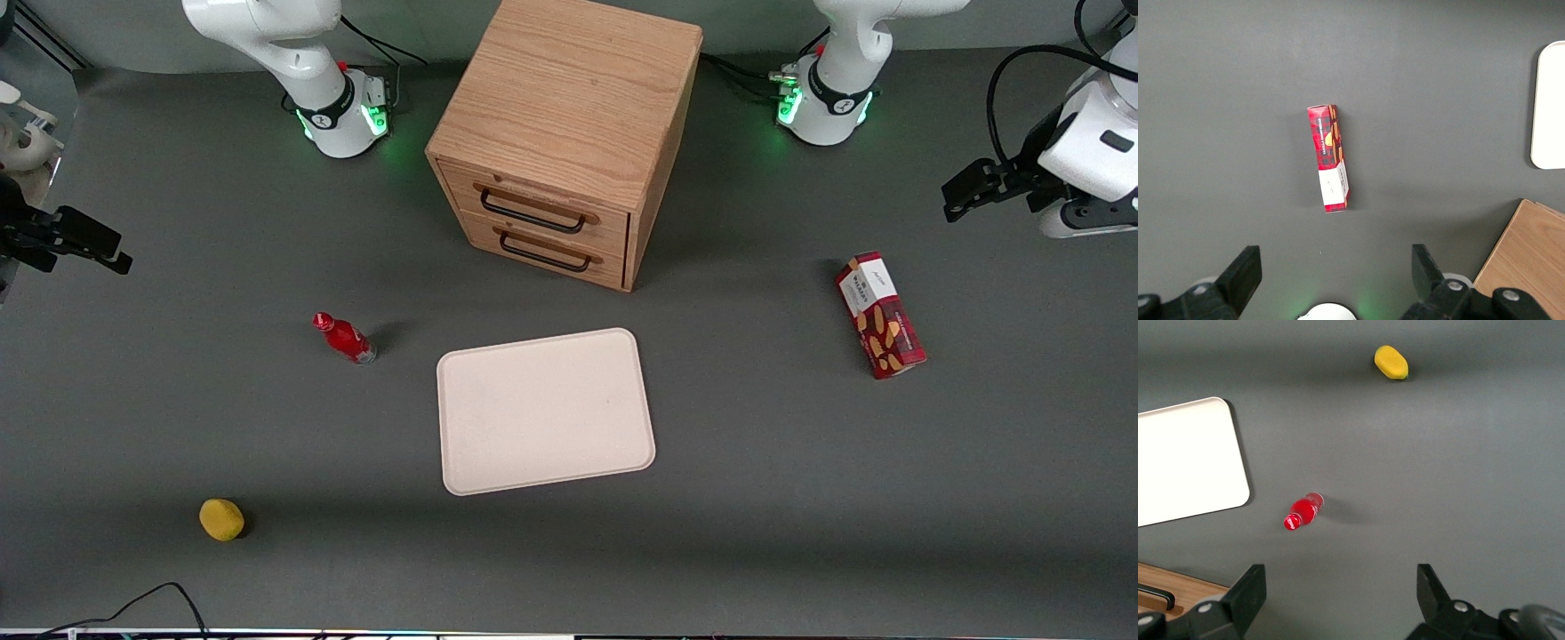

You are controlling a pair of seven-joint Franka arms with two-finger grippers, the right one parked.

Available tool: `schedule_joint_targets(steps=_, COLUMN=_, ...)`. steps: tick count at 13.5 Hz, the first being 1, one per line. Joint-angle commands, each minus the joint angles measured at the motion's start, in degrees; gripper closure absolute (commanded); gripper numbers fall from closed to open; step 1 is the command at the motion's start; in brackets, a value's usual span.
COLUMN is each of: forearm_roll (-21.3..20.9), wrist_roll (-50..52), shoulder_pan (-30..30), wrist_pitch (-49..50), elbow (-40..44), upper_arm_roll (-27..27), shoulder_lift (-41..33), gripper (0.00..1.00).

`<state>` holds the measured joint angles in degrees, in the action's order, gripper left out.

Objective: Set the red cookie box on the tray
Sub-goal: 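Lower the open left gripper over the red shortbread box's end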

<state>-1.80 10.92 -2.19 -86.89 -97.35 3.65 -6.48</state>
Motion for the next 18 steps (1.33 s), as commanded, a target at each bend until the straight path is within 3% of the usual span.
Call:
schedule_joint_targets(steps=1, forearm_roll=0.31, wrist_roll=0.24, shoulder_pan=0.7, wrist_pitch=1.81, elbow=2.86, upper_arm_roll=0.92, shoulder_lift=1.64, gripper=0.0)
schedule_joint_targets(steps=4, forearm_roll=0.92, wrist_roll=-1.67, shoulder_pan=0.69, wrist_pitch=2.07, elbow=2.44, upper_arm_roll=0.39, shoulder_lift=3.13, gripper=0.0)
schedule_joint_targets(steps=6, forearm_roll=0.75, wrist_roll=-3.09, shoulder_pan=0.6, wrist_pitch=-0.55, elbow=-2.37, upper_arm_roll=0.3, shoulder_lift=3.14, gripper=0.0)
schedule_joint_targets(steps=9, forearm_roll=0.93, wrist_roll=-3.1, shoulder_pan=0.87, wrist_pitch=-11.86, elbow=-16.95, upper_arm_roll=-2.5, shoulder_lift=0.95, gripper=0.0)
schedule_joint_targets(steps=14, forearm_roll=1.28, wrist_roll=-3.1, shoulder_pan=1.13, wrist_pitch=-32.07, elbow=-34.36, upper_arm_roll=-5.85, shoulder_lift=-0.11, gripper=0.0)
schedule_joint_targets(steps=16, forearm_roll=1.36, wrist_roll=-3.1, shoulder_pan=1.13, wrist_pitch=-40.34, elbow=-38.33, upper_arm_roll=-6.29, shoulder_lift=1.54, gripper=0.0)
schedule_joint_targets(steps=18, forearm_roll=4.51, wrist_roll=-3.01, shoulder_pan=1.31, wrist_pitch=-44.93, elbow=-39.14, upper_arm_roll=-6.55, shoulder_lift=4.87, gripper=0.0)
